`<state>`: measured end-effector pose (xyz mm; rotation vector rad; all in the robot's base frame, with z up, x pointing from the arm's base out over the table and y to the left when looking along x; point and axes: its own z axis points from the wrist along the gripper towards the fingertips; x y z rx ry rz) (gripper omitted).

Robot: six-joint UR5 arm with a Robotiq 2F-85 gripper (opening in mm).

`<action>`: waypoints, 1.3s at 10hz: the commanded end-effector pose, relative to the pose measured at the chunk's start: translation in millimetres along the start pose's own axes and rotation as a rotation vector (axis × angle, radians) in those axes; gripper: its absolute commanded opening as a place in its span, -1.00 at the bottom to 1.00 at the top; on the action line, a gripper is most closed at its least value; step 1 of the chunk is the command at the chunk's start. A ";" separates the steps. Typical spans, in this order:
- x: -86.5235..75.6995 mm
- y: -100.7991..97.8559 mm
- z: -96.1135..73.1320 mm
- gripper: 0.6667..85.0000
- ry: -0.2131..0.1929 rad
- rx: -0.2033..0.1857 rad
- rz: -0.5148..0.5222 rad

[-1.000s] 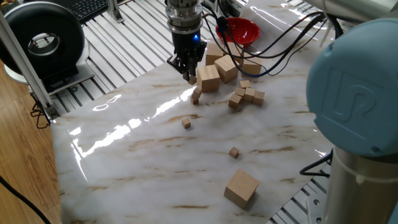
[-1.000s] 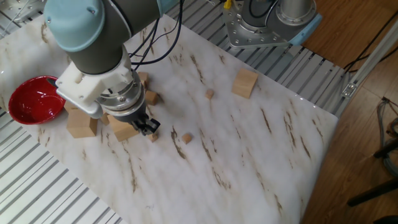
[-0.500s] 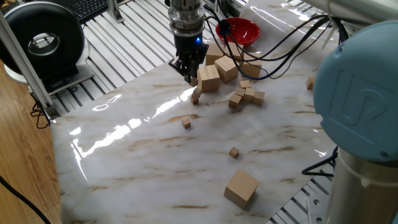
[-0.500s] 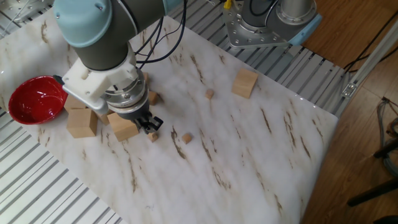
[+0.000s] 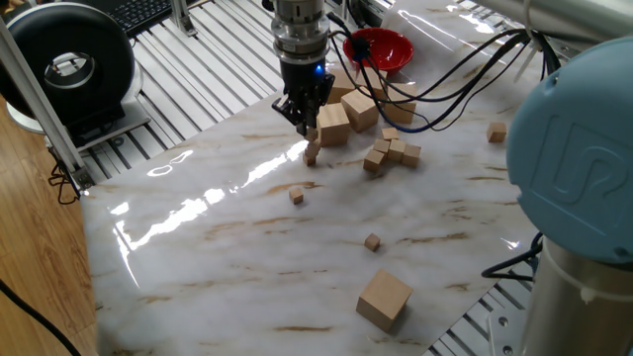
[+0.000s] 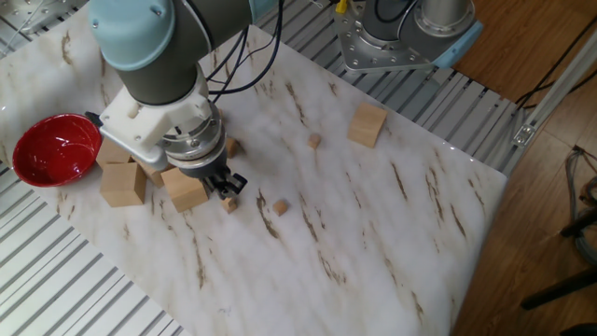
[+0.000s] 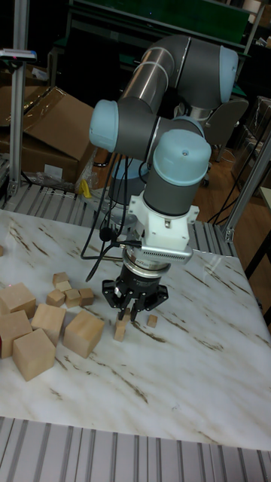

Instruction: Stack the blocks in a vertical line of five

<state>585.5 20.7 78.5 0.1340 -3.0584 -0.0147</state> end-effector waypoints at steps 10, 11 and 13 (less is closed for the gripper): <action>4.1 2.5 3.5 -0.49 0.004 -0.012 -0.027; 4.8 3.7 3.5 -0.44 0.007 -0.017 -0.031; 5.1 3.2 3.9 -0.38 0.008 -0.016 -0.044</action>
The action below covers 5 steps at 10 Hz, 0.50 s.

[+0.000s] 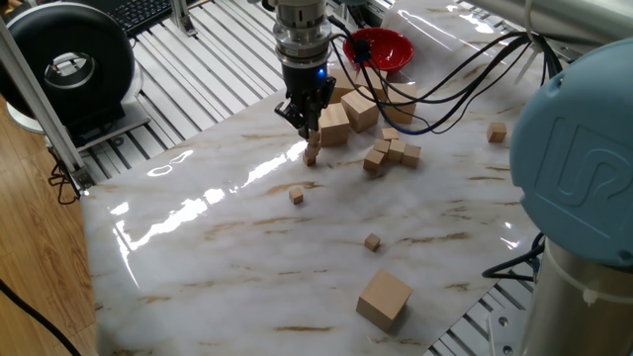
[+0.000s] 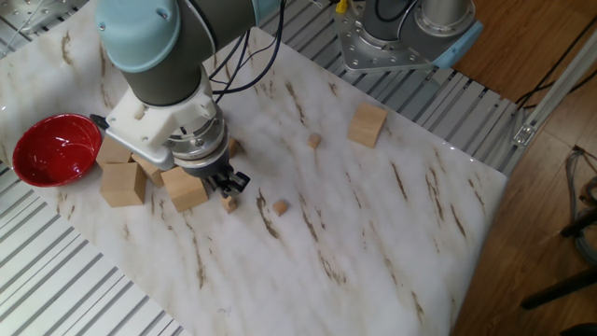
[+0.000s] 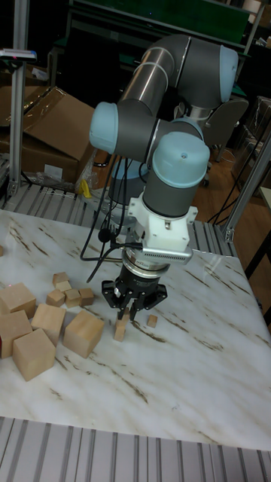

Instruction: Stack the blocks in a vertical line of five

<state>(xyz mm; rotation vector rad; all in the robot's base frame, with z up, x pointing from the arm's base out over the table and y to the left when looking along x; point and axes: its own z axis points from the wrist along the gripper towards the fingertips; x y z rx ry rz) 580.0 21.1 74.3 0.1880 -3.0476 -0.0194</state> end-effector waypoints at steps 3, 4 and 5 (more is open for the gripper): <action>0.5 1.6 0.3 -0.26 0.003 -0.011 -0.024; 0.9 1.6 0.4 -0.26 0.005 -0.011 -0.024; 1.3 2.0 0.4 -0.25 0.006 -0.013 -0.024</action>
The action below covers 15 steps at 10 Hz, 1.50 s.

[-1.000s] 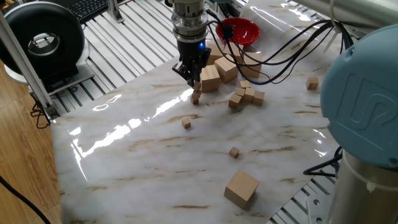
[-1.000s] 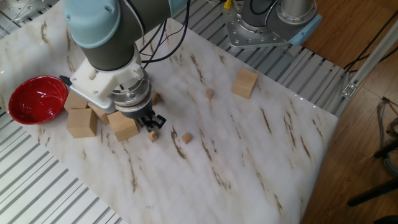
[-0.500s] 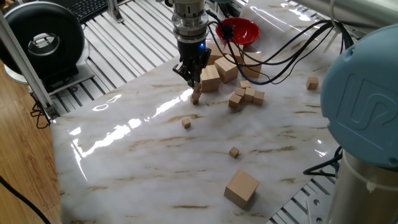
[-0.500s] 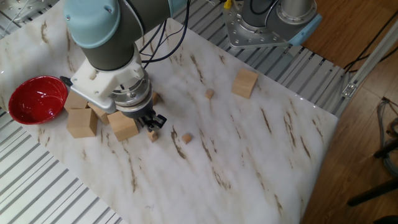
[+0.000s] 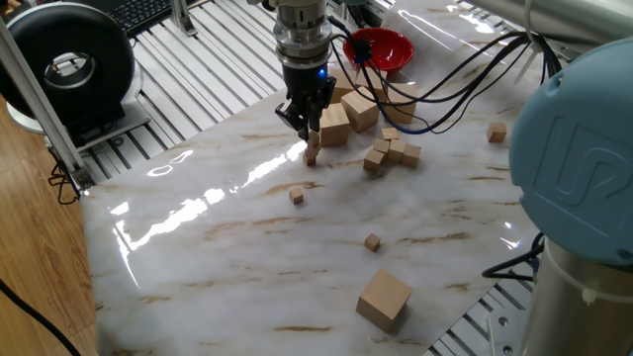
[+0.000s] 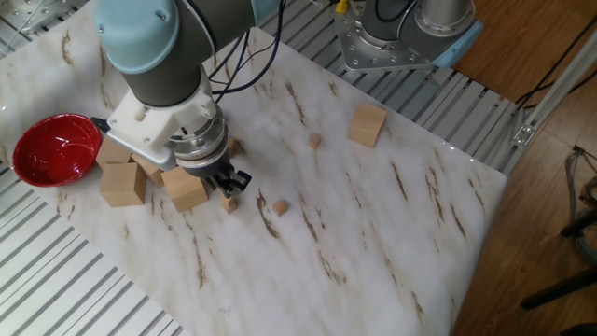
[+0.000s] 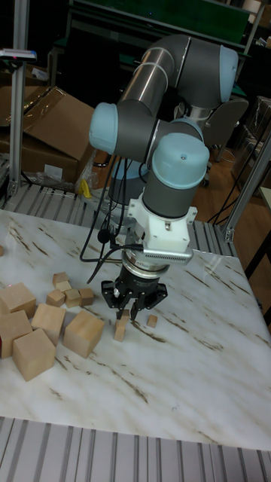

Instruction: Stack the blocks in a vertical line of five

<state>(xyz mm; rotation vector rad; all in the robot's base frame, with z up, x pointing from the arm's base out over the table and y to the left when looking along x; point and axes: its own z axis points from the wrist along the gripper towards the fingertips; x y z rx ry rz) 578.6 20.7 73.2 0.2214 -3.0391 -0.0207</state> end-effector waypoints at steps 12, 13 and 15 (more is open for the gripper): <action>2.0 -9.3 0.8 -0.22 0.006 0.031 -0.042; 1.5 -3.2 1.4 -0.19 0.005 0.008 -0.029; 1.7 -1.0 1.2 -0.18 0.005 0.000 -0.022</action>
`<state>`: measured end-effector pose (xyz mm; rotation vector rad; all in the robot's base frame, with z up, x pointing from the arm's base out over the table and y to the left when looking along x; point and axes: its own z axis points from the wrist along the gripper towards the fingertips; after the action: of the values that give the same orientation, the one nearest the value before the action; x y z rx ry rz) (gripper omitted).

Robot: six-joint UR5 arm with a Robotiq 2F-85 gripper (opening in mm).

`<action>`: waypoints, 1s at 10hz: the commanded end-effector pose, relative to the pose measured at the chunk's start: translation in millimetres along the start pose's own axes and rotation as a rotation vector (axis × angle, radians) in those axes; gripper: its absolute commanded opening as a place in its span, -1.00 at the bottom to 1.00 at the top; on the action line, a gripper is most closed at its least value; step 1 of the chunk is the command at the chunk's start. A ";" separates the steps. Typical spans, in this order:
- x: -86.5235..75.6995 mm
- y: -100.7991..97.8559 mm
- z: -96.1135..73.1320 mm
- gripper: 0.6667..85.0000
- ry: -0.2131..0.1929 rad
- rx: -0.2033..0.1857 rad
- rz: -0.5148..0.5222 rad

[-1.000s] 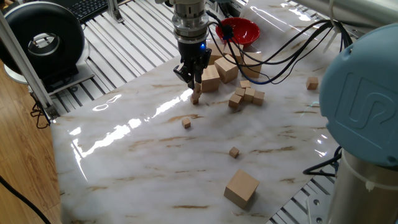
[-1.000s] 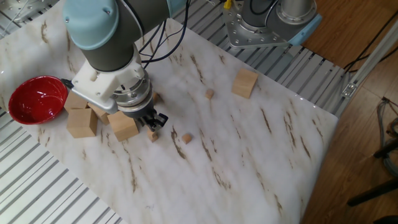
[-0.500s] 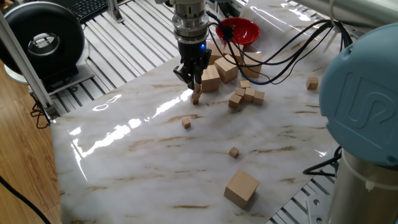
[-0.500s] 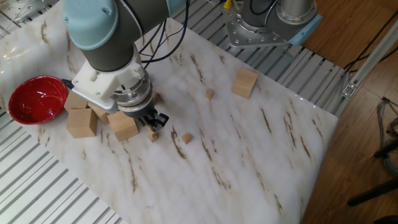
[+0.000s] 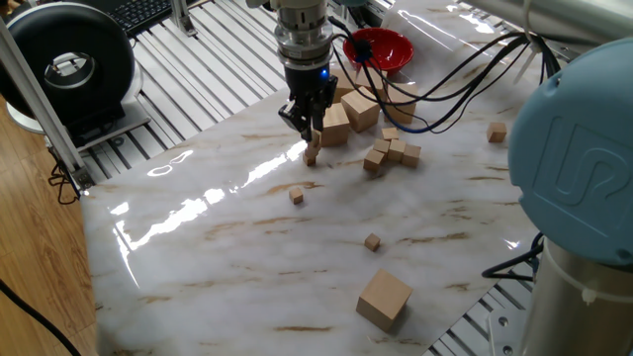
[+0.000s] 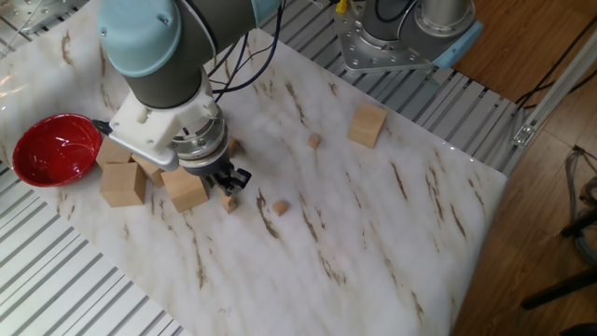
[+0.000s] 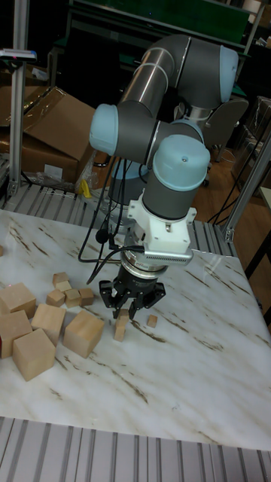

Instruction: Stack the blocks in a vertical line of five

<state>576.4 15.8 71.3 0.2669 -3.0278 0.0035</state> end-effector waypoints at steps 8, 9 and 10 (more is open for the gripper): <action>4.5 -11.6 -13.1 0.06 0.023 0.072 -0.064; 4.4 -8.4 -14.1 0.06 0.022 0.072 -0.053; 5.2 -6.6 -15.8 0.06 0.026 0.076 -0.043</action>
<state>574.1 7.1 82.4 0.3411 -3.0026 0.0961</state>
